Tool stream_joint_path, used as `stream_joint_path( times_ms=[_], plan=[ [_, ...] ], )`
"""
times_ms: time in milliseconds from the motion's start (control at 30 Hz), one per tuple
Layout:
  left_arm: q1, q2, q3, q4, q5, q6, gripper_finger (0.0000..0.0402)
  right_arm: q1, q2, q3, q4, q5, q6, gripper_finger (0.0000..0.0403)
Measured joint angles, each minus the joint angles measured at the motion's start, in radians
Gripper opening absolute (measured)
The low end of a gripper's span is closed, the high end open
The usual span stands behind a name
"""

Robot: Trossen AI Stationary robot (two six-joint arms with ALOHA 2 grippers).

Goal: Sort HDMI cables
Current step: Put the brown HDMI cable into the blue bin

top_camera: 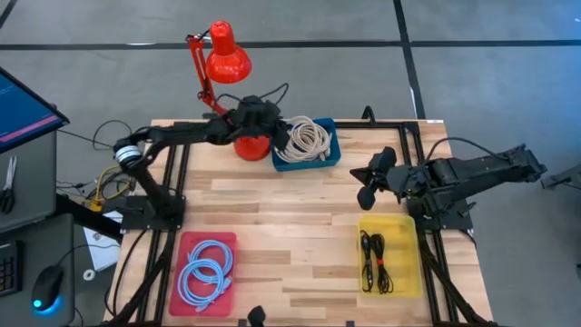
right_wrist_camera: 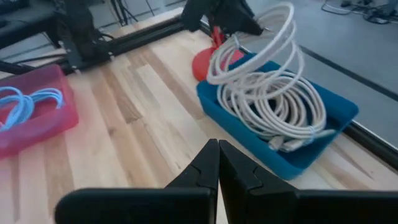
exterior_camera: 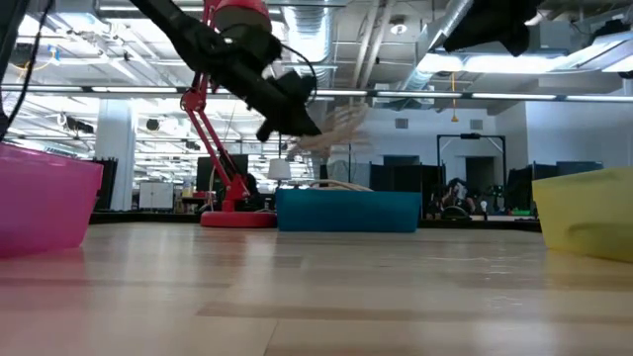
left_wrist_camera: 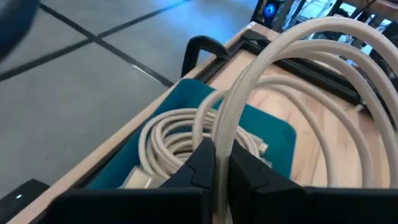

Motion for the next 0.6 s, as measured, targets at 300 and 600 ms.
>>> stream_joint_path(
  times_ms=[300,600],
  plan=[
    [0.008,0.117,0.000,0.102,-0.127,0.000,0.0015,-0.033,0.000,0.000,-0.033,-0.002,0.005,0.0000],
    [0.014,0.132,0.000,0.102,-0.128,0.000,0.0015,-0.033,0.000,0.000,-0.052,-0.019,0.016,0.0000]
  ],
)
